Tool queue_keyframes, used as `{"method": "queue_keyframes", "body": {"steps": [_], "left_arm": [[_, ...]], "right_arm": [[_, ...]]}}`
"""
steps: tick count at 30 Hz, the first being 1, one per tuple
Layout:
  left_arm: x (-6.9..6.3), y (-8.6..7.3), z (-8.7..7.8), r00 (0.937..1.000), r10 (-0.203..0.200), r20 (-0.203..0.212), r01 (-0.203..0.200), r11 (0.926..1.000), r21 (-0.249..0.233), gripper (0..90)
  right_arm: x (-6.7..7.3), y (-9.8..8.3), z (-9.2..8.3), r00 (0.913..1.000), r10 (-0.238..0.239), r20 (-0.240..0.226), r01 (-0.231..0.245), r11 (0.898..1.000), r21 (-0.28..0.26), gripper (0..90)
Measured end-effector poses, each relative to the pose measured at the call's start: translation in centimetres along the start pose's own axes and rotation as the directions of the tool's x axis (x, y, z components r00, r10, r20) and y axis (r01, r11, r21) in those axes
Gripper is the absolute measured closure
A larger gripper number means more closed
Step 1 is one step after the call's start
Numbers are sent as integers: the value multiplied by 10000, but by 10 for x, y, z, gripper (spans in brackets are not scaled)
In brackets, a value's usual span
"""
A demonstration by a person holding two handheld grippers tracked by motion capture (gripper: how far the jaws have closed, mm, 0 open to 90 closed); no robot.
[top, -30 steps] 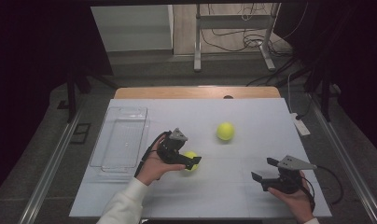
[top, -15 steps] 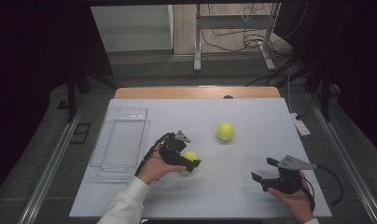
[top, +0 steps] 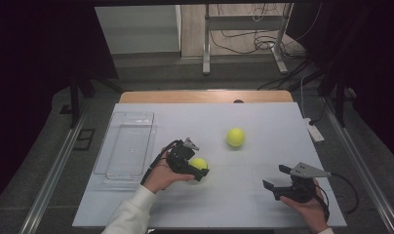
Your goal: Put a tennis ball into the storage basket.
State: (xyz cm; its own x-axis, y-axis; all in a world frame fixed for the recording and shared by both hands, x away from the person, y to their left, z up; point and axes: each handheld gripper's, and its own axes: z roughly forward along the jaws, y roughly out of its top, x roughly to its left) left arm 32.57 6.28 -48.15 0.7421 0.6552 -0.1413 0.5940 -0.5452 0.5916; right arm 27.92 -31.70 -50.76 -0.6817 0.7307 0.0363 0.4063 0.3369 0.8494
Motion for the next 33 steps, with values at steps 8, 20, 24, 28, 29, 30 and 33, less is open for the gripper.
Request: {"method": "queue_keyframes", "body": {"steps": [8,20,24,28,29,30,33], "left_arm": [[-1,-2,10,9995,13,-309,1,9989,462,66],[-2,-6,21,9986,310,-429,-278,9969,733,253],[-3,-7,20,9979,452,-473,-417,9965,728,263],[-4,-7,20,9972,558,-508,-521,9961,705,268],[-4,-7,20,9967,615,-536,-577,9959,693,269],[-5,-7,20,9963,638,-568,-599,9959,674,269],[-5,-7,18,9958,612,-678,-575,9968,559,270]], "right_arm": [[0,0,0,10000,-23,13,23,10000,35,122],[0,0,0,10000,-15,2,15,10000,-8,122],[0,0,0,10000,-16,8,16,10000,-35,122],[0,0,0,10000,-17,5,17,10000,-48,122],[0,0,-1,10000,-18,4,18,10000,-52,122],[0,0,-1,10000,-20,3,20,10000,-52,122],[0,1,-1,10000,-26,8,26,10000,-72,122]]}}
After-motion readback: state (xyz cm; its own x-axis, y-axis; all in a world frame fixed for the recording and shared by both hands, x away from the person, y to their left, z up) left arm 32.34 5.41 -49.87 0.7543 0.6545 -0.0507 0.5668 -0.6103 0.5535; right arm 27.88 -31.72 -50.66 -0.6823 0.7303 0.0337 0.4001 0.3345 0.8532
